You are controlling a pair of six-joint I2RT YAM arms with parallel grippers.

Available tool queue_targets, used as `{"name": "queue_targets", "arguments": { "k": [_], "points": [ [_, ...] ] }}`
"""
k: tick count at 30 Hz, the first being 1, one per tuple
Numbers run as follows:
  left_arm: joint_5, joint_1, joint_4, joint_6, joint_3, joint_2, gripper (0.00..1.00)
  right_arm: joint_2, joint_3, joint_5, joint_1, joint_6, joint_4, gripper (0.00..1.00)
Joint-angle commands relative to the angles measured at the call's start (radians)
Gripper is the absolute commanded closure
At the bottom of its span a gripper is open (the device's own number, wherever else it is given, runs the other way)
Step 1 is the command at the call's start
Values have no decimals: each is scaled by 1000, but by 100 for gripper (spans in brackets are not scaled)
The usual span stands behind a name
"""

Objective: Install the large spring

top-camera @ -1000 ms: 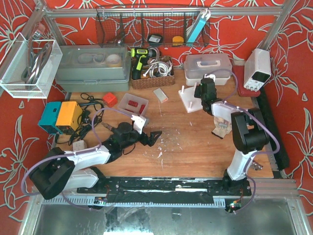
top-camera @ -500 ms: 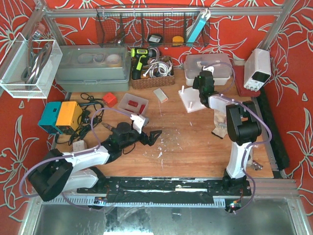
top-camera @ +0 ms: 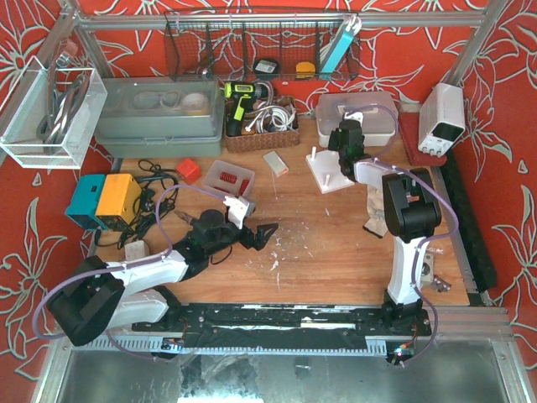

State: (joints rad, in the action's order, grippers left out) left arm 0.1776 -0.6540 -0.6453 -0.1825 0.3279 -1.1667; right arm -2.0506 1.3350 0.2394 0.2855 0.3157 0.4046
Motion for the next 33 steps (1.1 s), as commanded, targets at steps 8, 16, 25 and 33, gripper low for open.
{"name": "queue_targets", "arguments": {
  "k": [8, 16, 25, 33],
  "points": [
    [-1, -6, -19, 3, 2, 15, 0, -32, 65, -32, -7, -21, 16, 100],
    [-1, -6, -16, 3, 2, 20, 0, -43, 51, -41, -7, -8, 1, 100],
    [-3, -7, -13, 7, 2, 27, 0, -57, 56, -38, -8, 7, -17, 100],
    [-1, -9, -13, 5, 3, 27, 0, -23, 32, -78, -7, -2, 3, 100]
  ]
}}
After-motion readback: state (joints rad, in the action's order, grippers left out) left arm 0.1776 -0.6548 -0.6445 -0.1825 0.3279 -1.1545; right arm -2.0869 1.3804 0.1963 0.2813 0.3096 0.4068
